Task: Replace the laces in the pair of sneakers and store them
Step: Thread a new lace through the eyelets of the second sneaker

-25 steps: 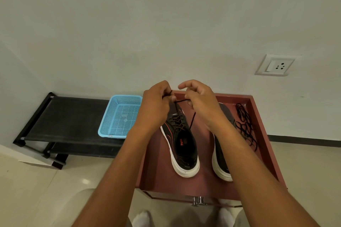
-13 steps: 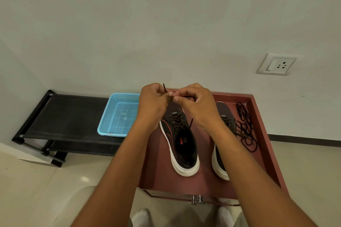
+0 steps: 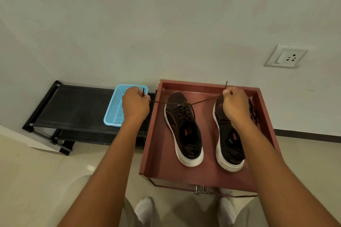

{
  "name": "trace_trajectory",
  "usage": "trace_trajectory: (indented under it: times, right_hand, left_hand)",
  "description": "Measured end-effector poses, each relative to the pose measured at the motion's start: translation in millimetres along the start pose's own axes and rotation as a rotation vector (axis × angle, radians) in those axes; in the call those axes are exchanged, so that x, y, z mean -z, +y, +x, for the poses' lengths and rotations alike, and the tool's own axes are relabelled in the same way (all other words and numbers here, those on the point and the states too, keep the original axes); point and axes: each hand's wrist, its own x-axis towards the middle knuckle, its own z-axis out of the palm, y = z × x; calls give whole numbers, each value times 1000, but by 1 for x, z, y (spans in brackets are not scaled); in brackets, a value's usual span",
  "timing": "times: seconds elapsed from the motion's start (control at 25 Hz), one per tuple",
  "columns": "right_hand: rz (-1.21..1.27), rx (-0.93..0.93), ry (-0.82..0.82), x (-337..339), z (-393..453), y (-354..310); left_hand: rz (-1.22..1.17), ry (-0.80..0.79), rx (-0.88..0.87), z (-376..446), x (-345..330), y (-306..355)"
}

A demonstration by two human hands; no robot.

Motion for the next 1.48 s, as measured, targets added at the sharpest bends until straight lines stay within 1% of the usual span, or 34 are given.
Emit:
trace_trajectory:
  times: [0.12,0.2,0.28,0.36,0.4,0.44,0.48,0.52,0.56,0.6,0.64,0.68,0.72,0.76,0.92,1.08,1.2,1.36,1.48]
  right_hand:
    - [-435,-84,73,14,12,15]
    - [-624,-153,43,20,14,22]
    - [-669,-180,-6,19,11,26]
    - [-653,-139,-16,12,7,25]
    - [-659,-96,4,8,4,23]
    - [-668,-27,42,6,-1,20]
    - [-661,83,76,2,-6,15]
    - [-628,226,84,-3,-13,11]
    - [-577,368,25,-8,-18,7]
    - [-515,469,-102,-16,-23,4]
    - [-468,513,-264,-23,-27,3]
    - [-448,505,-408,-30,-31,4]
    - [-448,461,-493,-34,-32,7]
    - [-444,408,-520,-36,-32,10]
    - [-417,300,-446,-35,-31,14]
    - [-528,192,-417,-29,-31,14]
    - [-521,108,-438,-21,-32,17]
    - [-481,130,-465,-19,-36,22]
    - [-343,137,-497,-15,-34,18]
  left_hand:
    - [302,15,-14,7,4,-30]
    - [480,-7,-31,8,5,-44]
    - [567,-54,-62,3,-1,-52]
    - [582,-118,-94,-4,-8,-50]
    - [587,-139,-109,-6,-11,-48]
    - [615,-125,-128,-8,-14,-43]
    - [652,-93,-171,-11,-18,-36]
    - [660,-54,-255,-16,-24,-29]
    - [623,-50,-369,-23,-33,-22]
    - [540,-107,-461,-33,-43,-15]
    - [430,-197,-505,-42,-53,-12]
    - [338,-294,-480,-51,-61,-12]
    - [264,-365,-424,-58,-66,-13]
    - [207,-394,-363,-62,-68,-14]
    - [108,-348,-254,-62,-69,-19]
    - [153,-294,-180,-53,-63,-24]
    - [212,-278,-154,-49,-58,-29]
    - [160,-273,-130,-50,-59,-21]
    - [83,-352,-95,-49,-55,-13]
